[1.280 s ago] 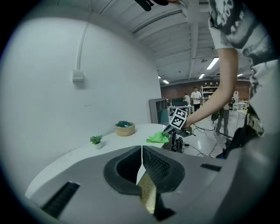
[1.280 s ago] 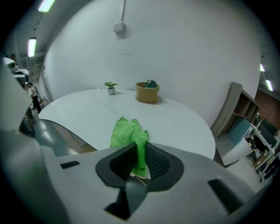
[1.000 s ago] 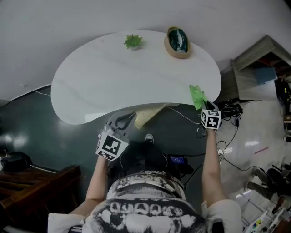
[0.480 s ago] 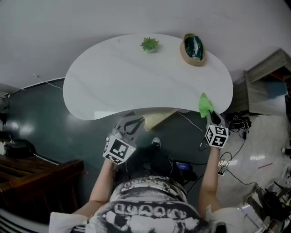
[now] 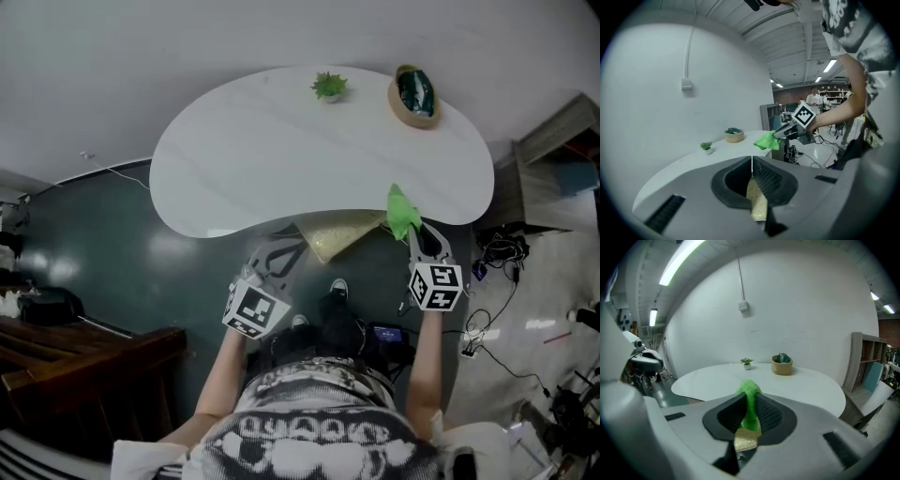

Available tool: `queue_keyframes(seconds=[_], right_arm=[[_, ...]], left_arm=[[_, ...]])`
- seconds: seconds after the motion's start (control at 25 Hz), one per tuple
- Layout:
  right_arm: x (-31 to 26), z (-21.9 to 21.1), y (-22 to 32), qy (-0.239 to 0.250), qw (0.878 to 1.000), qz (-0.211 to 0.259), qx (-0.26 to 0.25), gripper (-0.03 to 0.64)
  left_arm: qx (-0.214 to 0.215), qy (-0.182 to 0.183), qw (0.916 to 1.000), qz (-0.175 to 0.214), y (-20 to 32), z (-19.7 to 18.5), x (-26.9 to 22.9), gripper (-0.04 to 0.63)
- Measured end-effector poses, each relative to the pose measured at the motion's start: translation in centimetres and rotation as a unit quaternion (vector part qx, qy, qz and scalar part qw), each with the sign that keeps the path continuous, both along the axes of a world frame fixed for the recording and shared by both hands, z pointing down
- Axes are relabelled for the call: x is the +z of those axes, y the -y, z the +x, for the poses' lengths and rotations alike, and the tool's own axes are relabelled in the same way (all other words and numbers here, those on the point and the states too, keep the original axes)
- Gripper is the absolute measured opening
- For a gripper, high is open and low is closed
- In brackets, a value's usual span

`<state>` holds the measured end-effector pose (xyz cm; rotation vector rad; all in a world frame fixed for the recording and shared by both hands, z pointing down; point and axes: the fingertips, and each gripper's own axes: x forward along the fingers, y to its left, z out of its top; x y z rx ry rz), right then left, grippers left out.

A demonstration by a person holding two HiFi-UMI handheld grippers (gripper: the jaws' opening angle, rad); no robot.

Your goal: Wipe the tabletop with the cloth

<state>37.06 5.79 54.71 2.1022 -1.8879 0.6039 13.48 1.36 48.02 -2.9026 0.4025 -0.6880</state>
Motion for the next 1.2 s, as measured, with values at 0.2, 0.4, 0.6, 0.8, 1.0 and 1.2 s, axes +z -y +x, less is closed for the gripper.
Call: queue_keyframes(seconds=[0.2,0.4,0.6,0.8,1.0,1.2], right_arm=[[-1.2,-5.6,-1.0,0.0,1.0,0.004,-0.016,0.061],[-2.1,-11.5,-2.3,-0.003,0.999,0.008,-0.034,0.061],[-2.8,-16.5,-4.5,-0.005,0.999,0.014,-0.045,0.061],[-3.8,-21.1,-7.2,-0.004,0.998,0.026,-0.056,0.061],[-4.0,-25.0,-9.7,-0.008,0.997,0.033,-0.067,0.061],[-4.7,-27.9,-11.6,-0.014,0.996,0.04,-0.077,0.061]], left_arm=[[-0.011,-0.013,0.9998,0.004,-1.0,-4.4,-0.8,0.006],[-0.017,-0.016,0.9997,0.003,-2.7,-9.3,-0.6,0.006],[-0.019,-0.029,0.9994,0.005,-4.8,-12.9,-0.7,0.006],[-0.021,-0.037,0.9991,0.005,-7.8,-16.2,-0.8,0.006],[-0.018,-0.041,0.999,0.002,-10.5,-18.7,0.0,0.006],[-0.014,-0.045,0.9989,0.002,-12.4,-20.4,0.1,0.006]])
